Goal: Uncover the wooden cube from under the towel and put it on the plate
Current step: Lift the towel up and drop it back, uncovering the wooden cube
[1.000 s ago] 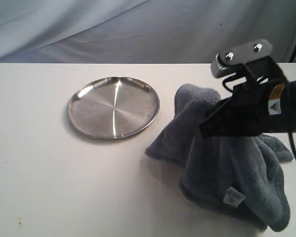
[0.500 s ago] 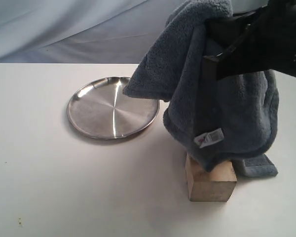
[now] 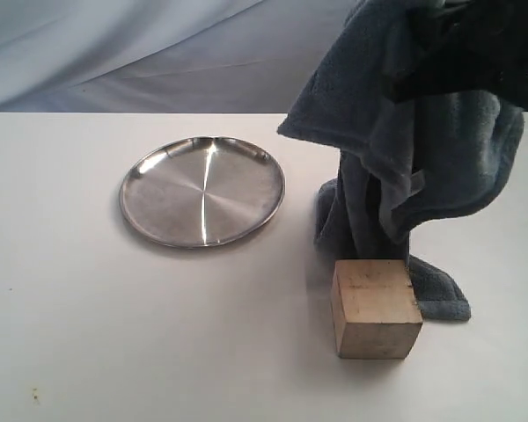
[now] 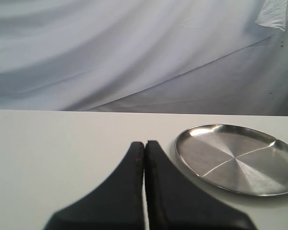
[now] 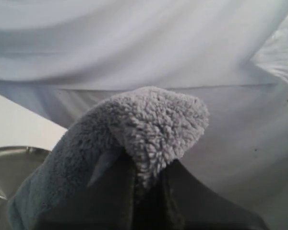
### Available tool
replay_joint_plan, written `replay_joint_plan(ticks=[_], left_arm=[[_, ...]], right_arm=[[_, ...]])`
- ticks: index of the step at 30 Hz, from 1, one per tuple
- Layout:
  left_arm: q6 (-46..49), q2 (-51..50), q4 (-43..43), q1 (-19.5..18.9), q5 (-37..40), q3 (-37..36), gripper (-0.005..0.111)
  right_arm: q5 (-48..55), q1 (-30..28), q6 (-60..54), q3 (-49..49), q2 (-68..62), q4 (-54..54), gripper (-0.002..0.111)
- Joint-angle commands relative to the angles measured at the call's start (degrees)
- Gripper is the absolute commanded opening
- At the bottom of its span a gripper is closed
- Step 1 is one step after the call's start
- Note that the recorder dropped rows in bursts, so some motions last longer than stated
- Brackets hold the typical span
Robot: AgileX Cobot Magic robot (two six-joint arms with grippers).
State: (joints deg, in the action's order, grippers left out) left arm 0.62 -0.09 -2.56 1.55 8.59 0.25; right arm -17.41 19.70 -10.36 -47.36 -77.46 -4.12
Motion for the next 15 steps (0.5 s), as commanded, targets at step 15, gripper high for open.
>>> replay_joint_plan(ticks=[15], left_arm=[[0.0, 0.1, 0.0, 0.0, -0.2, -0.3, 0.001]], right_arm=[[-5.9, -4.8, -5.4, -1.8, -20.1, 22.1, 0.000]])
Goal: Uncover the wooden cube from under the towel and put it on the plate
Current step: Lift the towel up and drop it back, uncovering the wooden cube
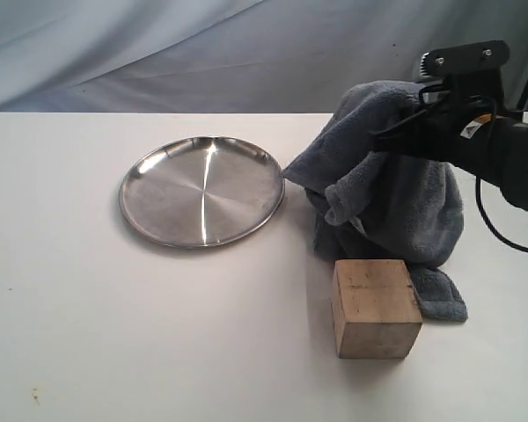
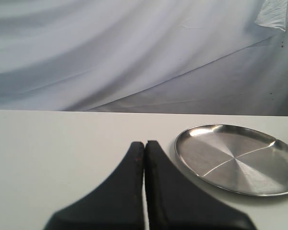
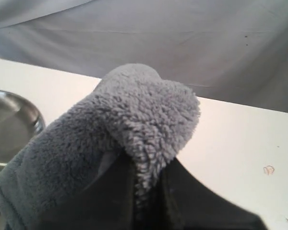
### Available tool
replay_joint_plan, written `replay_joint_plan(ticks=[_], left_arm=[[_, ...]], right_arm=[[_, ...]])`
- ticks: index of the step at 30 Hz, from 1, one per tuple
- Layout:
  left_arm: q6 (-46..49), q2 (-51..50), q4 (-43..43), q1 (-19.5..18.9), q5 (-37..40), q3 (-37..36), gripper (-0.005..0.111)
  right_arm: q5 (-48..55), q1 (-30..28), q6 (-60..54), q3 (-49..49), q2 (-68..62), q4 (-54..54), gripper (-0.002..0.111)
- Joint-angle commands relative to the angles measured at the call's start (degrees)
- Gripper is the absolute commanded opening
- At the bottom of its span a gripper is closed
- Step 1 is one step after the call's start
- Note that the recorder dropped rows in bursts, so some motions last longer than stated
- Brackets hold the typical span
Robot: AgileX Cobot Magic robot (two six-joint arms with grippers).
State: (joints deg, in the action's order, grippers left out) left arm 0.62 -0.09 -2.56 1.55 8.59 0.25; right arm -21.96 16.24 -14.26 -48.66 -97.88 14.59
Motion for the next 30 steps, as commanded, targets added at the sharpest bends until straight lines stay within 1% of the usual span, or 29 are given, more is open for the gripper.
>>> replay_joint_plan(ticks=[1, 6, 14, 16, 17, 22, 25, 27, 30], left_arm=[[0.0, 0.1, 0.0, 0.0, -0.2, -0.3, 0.001], [0.0, 0.1, 0.0, 0.0, -0.2, -0.3, 0.001], [-0.2, 0.1, 0.0, 0.0, -0.2, -0.3, 0.001], [-0.2, 0.1, 0.0, 0.0, -0.2, -0.3, 0.001], [-0.2, 0.1, 0.0, 0.0, -0.2, -0.3, 0.001], [0.0, 0.1, 0.0, 0.0, -0.2, -0.3, 0.001], [0.0, 0.1, 0.0, 0.0, -0.2, -0.3, 0.001], [0.0, 0.1, 0.0, 0.0, -0.2, -0.3, 0.001], [0.0, 0.1, 0.0, 0.0, -0.2, -0.3, 0.001]], right_arm=[[-1.1, -1.5, -1.6, -0.5, 0.3, 3.4, 0.000], [-0.1, -3.7, -2.5, -0.5, 0.3, 4.1, 0.000], [2.9, -3.7, -2.5, -0.5, 0.3, 3.4, 0.001], [3.2, -3.1, -2.4, -0.5, 0.3, 2.5, 0.008], [3.2, -2.9, -2.4, -0.5, 0.3, 2.1, 0.013], [3.2, -2.1, -2.0, -0.5, 0.5, 1.9, 0.049], [3.2, -1.4, -1.7, -0.5, 1.6, 1.9, 0.065], [3.2, -1.4, -1.7, -0.5, 2.9, 1.9, 0.070], [4.3, -1.4, -1.6, -0.5, 6.2, 1.9, 0.070]])
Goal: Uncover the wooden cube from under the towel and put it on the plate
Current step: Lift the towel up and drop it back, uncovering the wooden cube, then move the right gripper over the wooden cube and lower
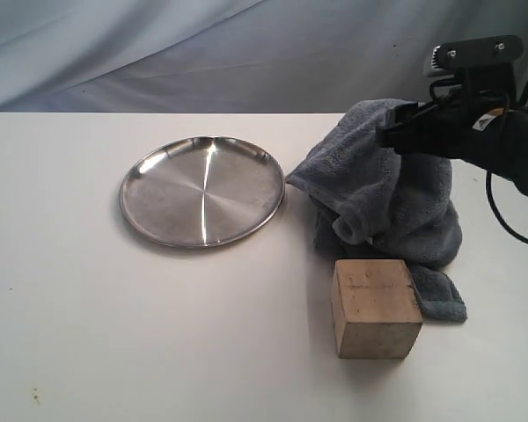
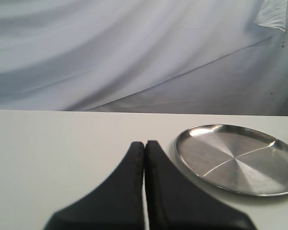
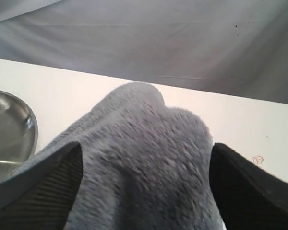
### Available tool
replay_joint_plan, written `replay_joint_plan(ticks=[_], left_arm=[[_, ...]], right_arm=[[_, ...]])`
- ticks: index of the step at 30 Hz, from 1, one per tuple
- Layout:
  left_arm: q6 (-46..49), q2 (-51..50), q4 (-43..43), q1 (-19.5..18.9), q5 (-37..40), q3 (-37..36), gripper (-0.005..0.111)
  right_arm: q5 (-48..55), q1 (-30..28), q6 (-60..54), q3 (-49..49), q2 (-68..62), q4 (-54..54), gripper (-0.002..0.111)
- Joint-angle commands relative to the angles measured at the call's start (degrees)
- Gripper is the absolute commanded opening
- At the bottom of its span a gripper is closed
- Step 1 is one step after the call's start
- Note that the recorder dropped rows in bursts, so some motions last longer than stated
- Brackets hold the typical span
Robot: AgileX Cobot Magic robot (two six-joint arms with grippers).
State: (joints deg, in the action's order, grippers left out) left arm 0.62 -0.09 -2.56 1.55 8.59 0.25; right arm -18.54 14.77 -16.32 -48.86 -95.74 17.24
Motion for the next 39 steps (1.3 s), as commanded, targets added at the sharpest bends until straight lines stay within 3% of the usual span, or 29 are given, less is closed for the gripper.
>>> replay_joint_plan(ticks=[1, 5, 13, 22, 29, 34, 39], left_arm=[[0.0, 0.1, 0.0, 0.0, -0.2, -0.3, 0.001], [-0.2, 0.1, 0.0, 0.0, -0.2, -0.3, 0.001], [-0.2, 0.1, 0.0, 0.0, -0.2, -0.3, 0.001], [0.0, 0.1, 0.0, 0.0, -0.2, -0.3, 0.001], [-0.2, 0.1, 0.0, 0.0, -0.2, -0.3, 0.001], [-0.2, 0.1, 0.0, 0.0, -0.2, -0.3, 0.001], [-0.2, 0.1, 0.0, 0.0, -0.2, -0.3, 0.001]], right_arm=[[1.7, 0.1, 0.6, -0.3, 5.4, -0.8, 0.070], [9.2, 0.1, 3.9, -0.3, 11.8, -0.8, 0.070], [39.5, 0.1, 13.1, -0.3, 24.2, -1.7, 0.070], [61.8, 0.1, 19.5, -0.3, 26.1, -5.2, 0.070], [60.2, 6.2, 28.4, -0.3, 26.1, -11.5, 0.070], [53.5, 11.5, 42.1, -0.3, 25.4, -17.8, 0.083], [51.9, 16.2, 44.9, -0.3, 21.4, -20.2, 0.093]])
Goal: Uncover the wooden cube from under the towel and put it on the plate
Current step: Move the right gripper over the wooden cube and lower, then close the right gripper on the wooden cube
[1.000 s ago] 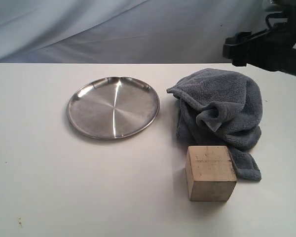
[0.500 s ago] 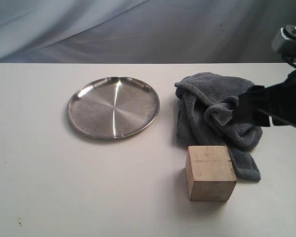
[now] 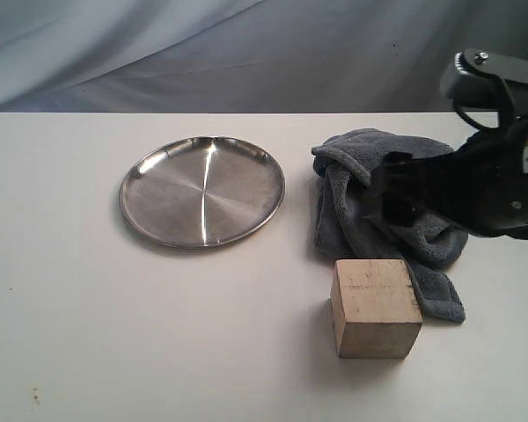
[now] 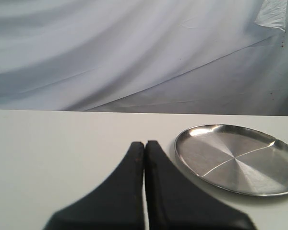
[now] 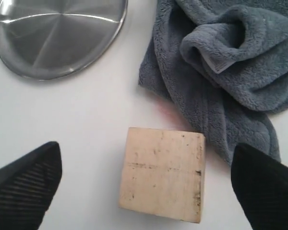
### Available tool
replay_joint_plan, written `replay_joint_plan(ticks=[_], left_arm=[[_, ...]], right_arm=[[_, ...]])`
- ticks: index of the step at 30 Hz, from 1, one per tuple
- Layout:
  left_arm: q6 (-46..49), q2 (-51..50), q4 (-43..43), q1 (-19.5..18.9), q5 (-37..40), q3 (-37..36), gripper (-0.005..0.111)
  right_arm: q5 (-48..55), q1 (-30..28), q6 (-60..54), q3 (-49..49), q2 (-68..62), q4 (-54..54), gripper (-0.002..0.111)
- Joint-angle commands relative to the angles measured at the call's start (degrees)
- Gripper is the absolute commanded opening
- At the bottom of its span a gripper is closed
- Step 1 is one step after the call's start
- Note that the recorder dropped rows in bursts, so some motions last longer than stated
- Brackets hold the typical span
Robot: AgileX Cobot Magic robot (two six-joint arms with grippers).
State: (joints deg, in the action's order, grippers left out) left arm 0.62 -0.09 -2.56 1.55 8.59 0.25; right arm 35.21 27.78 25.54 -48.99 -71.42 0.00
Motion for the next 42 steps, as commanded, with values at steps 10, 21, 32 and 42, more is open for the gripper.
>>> replay_joint_plan(ticks=[10, 21, 32, 42], left_arm=[[0.0, 0.1, 0.0, 0.0, -0.2, -0.3, 0.001], [-0.1, 0.1, 0.0, 0.0, -0.2, -0.3, 0.001], [-0.2, 0.1, 0.0, 0.0, -0.2, -0.3, 0.001], [0.0, 0.1, 0.0, 0.0, -0.2, -0.3, 0.001]], right_arm=[[-2.3, 9.0, 19.2, -0.1, -10.9, -18.5, 0.101], [-7.1, 11.1, 30.0, 3.9, -14.3, -27.1, 0.101], [-9.1, 11.1, 30.4, 6.5, -14.4, -30.9, 0.101], [-12.0, 12.8, 32.8, 6.4, -22.1, -31.9, 0.101]])
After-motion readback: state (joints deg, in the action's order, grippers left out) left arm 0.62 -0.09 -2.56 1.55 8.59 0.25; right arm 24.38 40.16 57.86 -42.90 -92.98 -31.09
